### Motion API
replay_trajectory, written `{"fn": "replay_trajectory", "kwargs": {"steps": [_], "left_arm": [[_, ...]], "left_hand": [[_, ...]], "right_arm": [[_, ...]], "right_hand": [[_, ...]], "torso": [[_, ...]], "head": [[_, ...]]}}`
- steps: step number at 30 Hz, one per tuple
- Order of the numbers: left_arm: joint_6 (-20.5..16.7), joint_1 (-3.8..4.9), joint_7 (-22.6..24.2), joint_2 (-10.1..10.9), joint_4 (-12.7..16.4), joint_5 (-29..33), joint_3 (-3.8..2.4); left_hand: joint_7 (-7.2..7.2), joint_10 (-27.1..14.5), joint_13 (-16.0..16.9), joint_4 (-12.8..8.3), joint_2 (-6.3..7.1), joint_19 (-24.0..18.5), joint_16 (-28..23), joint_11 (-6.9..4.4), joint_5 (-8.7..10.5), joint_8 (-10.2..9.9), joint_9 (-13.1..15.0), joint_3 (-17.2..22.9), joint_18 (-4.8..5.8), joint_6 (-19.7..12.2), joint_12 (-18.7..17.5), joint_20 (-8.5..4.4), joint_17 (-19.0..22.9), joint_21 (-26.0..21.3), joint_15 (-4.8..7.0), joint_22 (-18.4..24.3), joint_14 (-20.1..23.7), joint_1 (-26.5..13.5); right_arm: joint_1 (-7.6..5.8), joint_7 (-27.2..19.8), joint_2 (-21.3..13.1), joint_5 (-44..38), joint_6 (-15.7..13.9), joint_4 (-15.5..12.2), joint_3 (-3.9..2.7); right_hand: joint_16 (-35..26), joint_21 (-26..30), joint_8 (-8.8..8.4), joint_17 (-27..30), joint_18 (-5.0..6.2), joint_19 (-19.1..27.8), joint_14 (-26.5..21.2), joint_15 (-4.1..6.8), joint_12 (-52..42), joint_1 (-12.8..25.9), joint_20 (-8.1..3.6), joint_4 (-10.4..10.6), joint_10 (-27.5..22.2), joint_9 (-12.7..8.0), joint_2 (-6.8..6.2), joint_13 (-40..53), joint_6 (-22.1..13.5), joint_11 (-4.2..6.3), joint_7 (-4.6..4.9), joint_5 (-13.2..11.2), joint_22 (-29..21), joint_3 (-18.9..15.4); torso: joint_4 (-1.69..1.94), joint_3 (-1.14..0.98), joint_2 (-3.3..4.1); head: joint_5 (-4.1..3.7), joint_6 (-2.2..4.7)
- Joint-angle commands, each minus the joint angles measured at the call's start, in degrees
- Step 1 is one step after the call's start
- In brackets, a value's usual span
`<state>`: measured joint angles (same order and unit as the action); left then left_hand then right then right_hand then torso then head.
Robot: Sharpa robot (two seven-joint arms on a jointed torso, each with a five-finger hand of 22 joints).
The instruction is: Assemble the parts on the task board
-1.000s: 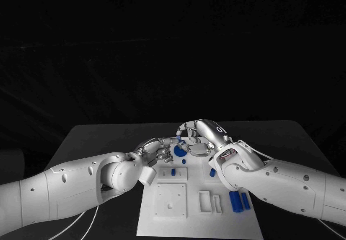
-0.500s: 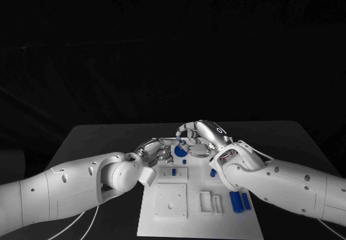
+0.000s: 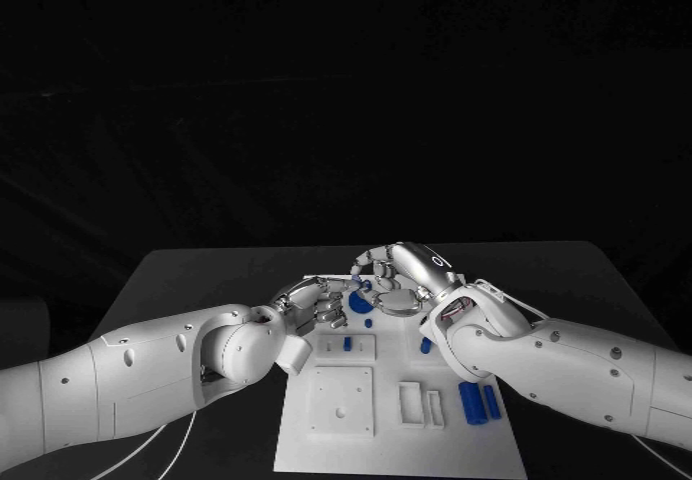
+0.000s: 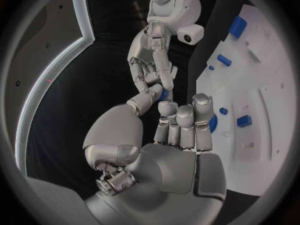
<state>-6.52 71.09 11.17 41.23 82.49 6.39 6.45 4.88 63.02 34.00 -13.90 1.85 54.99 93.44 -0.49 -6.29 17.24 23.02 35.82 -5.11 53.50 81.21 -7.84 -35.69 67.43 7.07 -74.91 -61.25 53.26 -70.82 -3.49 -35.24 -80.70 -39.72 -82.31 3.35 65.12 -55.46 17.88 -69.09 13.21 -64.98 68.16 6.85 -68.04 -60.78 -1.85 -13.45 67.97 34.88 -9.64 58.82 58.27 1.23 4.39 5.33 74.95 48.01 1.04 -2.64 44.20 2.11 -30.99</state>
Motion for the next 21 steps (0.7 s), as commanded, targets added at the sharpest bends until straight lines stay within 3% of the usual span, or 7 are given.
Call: {"fn": "replay_trajectory", "kwargs": {"steps": [1,8,12,15,21], "left_arm": [[2.49,0.08,0.16,-0.02,0.01,-1.8,-0.09],[2.89,0.08,0.07,0.01,0.05,-2.26,-0.09],[3.06,0.07,0.01,0.05,0.08,-2.51,-0.09],[3.12,0.07,0.11,0.12,-0.06,-2.51,-0.09],[2.77,0.07,0.47,0.25,-0.76,-2.42,-0.09]], "left_hand": [[1.71,-0.21,0.14,-0.54,1.03,-0.49,-0.3,0.49,-1.53,-0.25,-0.04,-1.51,-1.21,-2.18,-0.14,-4.25,0.08,0.32,-0.79,-0.82,0.33,-0.76],[1.73,-0.53,0.25,-1.06,1.08,-0.66,-0.35,0.54,-1.15,0.17,0.2,-3.32,-1.71,-1.83,-0.04,-3.94,0.24,0.31,-0.89,-0.73,0.47,-1.12],[1.65,-0.64,0.27,-1.05,1.37,-0.76,-0.37,0.46,0.57,0.35,0.31,-4.17,-1.94,-1.74,-0.02,-3.92,0.35,0.29,-0.82,-0.65,0.53,-1.3],[1.62,-0.65,0.27,-1.02,1.37,-0.78,-0.37,0.43,0.8,0.4,0.34,-4.26,-1.98,-1.69,-0.02,-3.92,0.37,0.28,-0.8,-0.64,0.53,-1.27],[1.45,-0.7,0.22,-0.29,-0.11,-0.83,-0.4,0.27,0.55,0.71,0.49,-4.14,-2.06,-1.25,-0.1,-3.94,0.47,0.22,-0.64,-0.54,0.58,-1.21]], "right_arm": [[0.06,-1.02,-0.03,0.88,2.59,-0.01,0.03],[0.06,-0.96,-0.09,1.02,3.35,0.18,0.03],[0.06,-0.96,-0.13,1.17,3.49,0.24,0.03],[0.06,-1.02,-0.19,1.19,3.52,0.22,0.03],[0.06,-1.15,-0.31,1.26,3.73,0.1,0.03]], "right_hand": [[0.2,-0.21,0.02,-0.07,1.79,0.4,-0.54,-0.03,0.32,0.43,-0.01,1.38,-0.44,1.05,0.3,0.07,0.53,-0.01,0.74,0.3,0.18,1.18],[0.21,-0.24,-0.08,-0.09,1.79,0.51,-0.62,-0.06,0.31,0.61,0.02,1.31,-0.52,1.02,0.56,0.12,0.53,-0.04,0.76,0.44,0.17,1.02],[0.22,-0.26,-0.12,-0.11,1.79,0.55,-0.65,-0.07,0.3,0.67,0.03,1.27,-0.54,1.02,0.68,0.15,0.54,-0.04,0.77,0.48,0.17,0.96],[0.23,-0.27,-0.13,-0.12,1.79,0.57,-0.67,-0.07,0.29,0.7,0.04,1.25,-0.55,1.02,0.77,0.16,0.56,-0.04,0.77,0.5,0.17,0.93],[0.24,-0.28,-0.15,-0.12,1.79,0.59,-0.68,-0.08,0.28,0.75,0.04,1.23,-0.56,1.01,0.82,0.18,0.58,-0.05,0.77,0.51,0.17,0.89]], "torso": [[0.03,-0.02,-0.01],[0.0,-0.03,0.01],[-0.01,-0.05,0.0],[-0.03,-0.04,0.0],[0.02,-0.06,-0.01]], "head": [[-0.01,-0.08],[0.03,-0.17],[0.02,-0.2],[0.05,-0.22],[-0.08,-0.3]]}}
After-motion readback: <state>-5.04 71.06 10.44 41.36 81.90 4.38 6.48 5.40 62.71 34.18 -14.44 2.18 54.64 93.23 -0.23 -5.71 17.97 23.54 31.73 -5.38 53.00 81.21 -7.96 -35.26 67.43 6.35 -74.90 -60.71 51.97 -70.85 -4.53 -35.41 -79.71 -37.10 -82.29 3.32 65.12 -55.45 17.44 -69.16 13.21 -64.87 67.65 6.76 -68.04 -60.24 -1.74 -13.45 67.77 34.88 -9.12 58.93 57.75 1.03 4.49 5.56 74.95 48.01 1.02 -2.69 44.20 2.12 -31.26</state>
